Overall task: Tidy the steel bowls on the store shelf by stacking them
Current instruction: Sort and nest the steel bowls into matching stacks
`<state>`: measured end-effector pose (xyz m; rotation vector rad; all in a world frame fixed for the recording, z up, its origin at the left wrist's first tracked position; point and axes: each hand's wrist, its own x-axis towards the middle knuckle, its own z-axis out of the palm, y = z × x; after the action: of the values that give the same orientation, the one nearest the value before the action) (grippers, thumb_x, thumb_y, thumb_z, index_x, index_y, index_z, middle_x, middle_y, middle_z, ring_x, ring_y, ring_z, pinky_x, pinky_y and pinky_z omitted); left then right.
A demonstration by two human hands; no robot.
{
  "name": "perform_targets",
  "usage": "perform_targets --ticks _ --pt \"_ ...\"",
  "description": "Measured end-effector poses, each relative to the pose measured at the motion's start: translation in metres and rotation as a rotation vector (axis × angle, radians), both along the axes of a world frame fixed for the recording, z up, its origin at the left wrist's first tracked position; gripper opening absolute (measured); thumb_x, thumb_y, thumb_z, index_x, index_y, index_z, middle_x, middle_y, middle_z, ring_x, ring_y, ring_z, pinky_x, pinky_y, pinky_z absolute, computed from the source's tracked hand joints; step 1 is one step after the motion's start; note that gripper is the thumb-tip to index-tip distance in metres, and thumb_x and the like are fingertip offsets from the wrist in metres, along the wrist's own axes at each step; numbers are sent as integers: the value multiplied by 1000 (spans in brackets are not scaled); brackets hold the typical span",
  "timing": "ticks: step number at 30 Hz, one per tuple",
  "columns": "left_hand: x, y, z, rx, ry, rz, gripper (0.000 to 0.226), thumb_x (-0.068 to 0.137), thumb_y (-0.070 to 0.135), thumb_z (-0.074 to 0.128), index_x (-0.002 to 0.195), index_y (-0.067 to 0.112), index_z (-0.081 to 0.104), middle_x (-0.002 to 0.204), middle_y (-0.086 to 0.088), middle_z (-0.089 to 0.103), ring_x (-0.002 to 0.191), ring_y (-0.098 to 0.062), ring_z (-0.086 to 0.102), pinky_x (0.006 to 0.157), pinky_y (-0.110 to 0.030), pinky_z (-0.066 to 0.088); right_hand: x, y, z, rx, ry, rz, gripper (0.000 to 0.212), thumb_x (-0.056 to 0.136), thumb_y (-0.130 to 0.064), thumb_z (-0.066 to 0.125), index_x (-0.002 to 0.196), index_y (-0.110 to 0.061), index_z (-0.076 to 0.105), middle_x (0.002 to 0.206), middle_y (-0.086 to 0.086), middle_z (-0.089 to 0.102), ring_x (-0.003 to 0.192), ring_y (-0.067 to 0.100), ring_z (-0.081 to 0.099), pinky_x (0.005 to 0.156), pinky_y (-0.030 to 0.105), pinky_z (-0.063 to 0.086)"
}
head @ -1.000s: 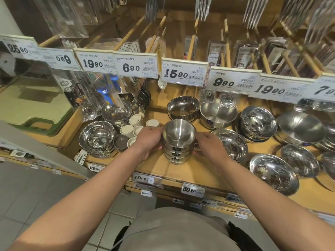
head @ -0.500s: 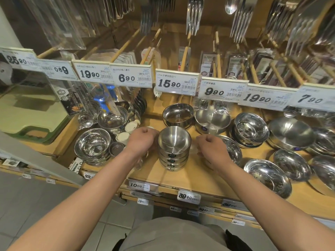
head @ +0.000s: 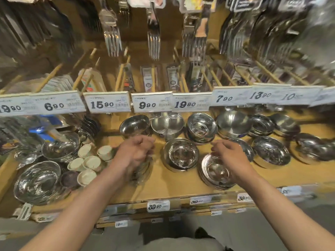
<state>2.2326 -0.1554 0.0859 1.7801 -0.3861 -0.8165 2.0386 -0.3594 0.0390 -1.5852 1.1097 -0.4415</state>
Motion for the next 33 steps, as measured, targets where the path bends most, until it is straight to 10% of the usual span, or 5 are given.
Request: perform_targets --ticks 6,14,17,22,33 --pt "-47 -35 -29 79 82 -249 36 102 25 55 92 -8 62 80 -18 59 71 -27 49 70 -41 41 -63 -19 -24 69 43 -16 44 97 -44 56 98 -3 71 88 12 74 81 19 64 81 37 47" --pt "-92 -80 -60 288 78 -21 14 97 16 62 95 6 72 80 -10 77 64 -15 67 63 -25 53 -110 -52 -51 90 80 1 44 100 -39 55 99 3 66 95 24 70 79 29 66 90 59 52" --pt "-116 -103 -75 339 41 4 14 92 14 67 91 1 74 81 -11 78 60 -8 68 63 -21 52 -137 -76 -59 98 108 11 43 101 -39 55 102 3 66 103 26 68 89 42 66 80 50 54" --pt "-155 -130 -108 337 172 83 9 90 15 71 99 12 70 93 -9 79 76 -19 73 69 -32 60 -177 -117 -73 155 138 18 25 98 -35 61 81 -22 76 73 -6 73 70 14 64 71 34 50" --pt "-183 -155 -132 357 124 254 30 80 20 83 103 8 69 96 -9 76 86 -29 75 84 -47 61 -186 -165 -89 219 192 156 29 102 -26 55 95 -2 71 60 -1 64 49 4 53 44 10 40"
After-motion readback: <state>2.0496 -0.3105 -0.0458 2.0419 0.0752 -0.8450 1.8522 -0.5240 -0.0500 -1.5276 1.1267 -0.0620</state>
